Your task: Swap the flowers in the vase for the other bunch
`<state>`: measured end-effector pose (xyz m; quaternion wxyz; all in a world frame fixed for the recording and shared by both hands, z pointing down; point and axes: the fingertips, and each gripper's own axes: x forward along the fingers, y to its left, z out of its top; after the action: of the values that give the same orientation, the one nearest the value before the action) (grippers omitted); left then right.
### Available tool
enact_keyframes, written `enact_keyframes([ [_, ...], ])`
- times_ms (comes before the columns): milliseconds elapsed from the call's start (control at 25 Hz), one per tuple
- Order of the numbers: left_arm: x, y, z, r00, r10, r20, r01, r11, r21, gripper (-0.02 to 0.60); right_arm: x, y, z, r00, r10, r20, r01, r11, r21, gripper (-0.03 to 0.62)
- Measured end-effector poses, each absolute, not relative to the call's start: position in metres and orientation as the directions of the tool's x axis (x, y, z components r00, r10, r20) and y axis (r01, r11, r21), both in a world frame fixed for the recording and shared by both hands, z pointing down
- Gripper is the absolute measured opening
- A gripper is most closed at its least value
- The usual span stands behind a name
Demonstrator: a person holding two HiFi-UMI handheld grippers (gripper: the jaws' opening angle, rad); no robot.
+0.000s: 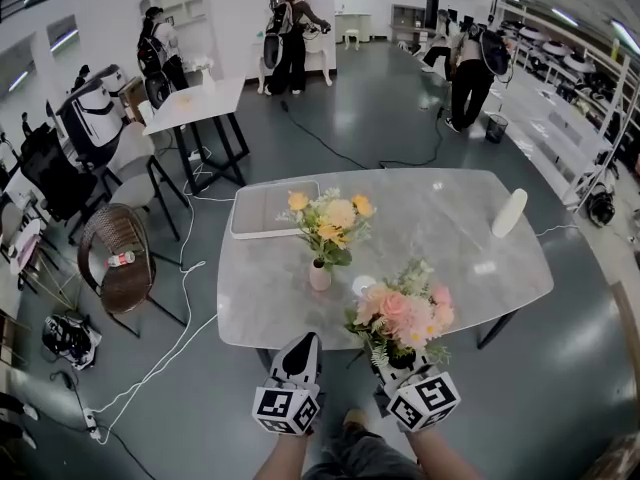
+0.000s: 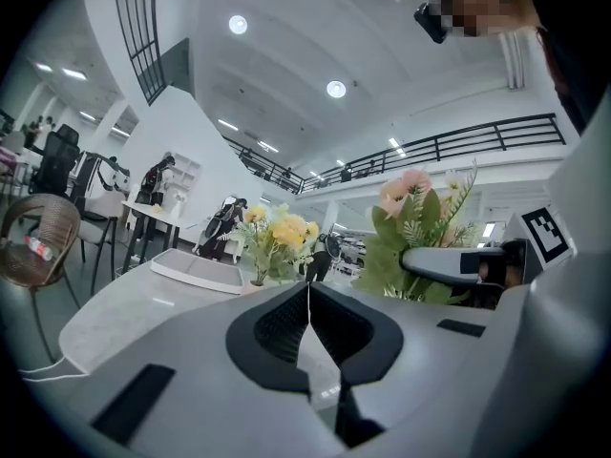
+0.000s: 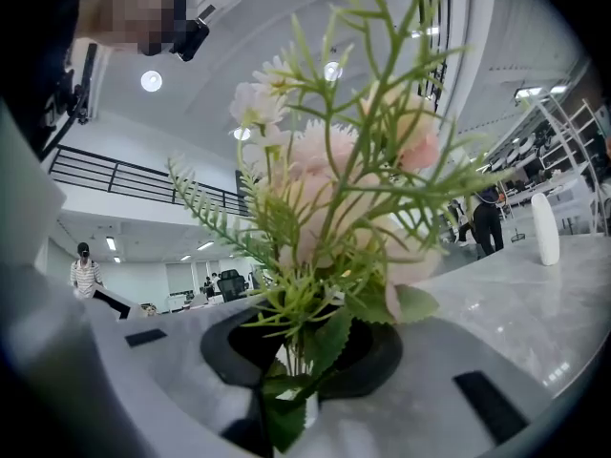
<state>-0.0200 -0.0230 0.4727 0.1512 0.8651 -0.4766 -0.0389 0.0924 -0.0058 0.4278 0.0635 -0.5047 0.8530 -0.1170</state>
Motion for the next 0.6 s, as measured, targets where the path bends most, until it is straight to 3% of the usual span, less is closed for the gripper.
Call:
enact_keyframes([
  [600, 0.005, -0.079, 0.492, 0.543, -0.835, 0.089, -0.81, -0.493, 0.317, 0.017, 0.112, -0.06, 0.446, -0.477, -0.878, 0.027, -0.846, 0.451, -0.285, 0.095],
])
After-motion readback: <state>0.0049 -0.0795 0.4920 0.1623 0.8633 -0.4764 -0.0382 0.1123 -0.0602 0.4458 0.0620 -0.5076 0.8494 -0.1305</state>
